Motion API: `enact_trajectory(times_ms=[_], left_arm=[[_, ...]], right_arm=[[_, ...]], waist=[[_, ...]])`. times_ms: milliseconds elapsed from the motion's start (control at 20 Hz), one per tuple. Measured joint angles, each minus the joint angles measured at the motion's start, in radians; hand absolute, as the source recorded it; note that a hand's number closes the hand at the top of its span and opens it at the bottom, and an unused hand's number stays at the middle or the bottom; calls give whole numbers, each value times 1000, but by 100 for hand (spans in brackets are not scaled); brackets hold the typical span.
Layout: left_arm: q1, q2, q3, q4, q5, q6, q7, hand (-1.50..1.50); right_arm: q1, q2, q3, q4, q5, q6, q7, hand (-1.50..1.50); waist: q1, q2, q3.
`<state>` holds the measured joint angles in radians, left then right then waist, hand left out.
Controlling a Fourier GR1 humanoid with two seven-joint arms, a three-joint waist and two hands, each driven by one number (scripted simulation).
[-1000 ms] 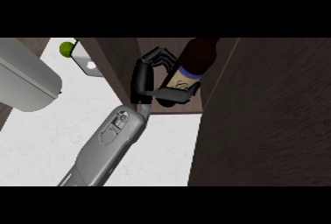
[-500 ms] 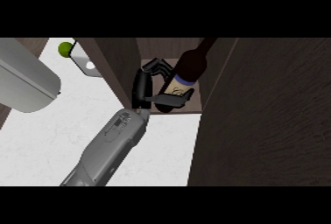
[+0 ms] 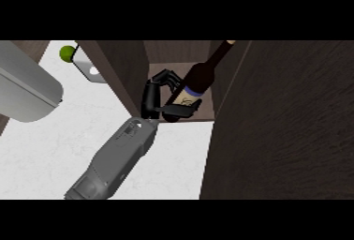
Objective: Pick up the wine, place it into the cabinet and close the cabinet
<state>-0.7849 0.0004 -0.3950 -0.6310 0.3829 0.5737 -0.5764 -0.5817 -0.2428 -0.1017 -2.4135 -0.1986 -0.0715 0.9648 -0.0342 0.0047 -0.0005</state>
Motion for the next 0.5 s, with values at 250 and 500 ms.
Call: enact_trajectory(times_ms=[250,500], left_arm=[[-28,0,35,92,59,-29,-92,150],[-92,1,81,171,124,-67,-123,150]], right_arm=[[-6,1,2,3,-6,5,-2,-150],[0,19,23,8,-6,4,-14,-150]], waist=[[-4,2,0],[-7,4,-1]])
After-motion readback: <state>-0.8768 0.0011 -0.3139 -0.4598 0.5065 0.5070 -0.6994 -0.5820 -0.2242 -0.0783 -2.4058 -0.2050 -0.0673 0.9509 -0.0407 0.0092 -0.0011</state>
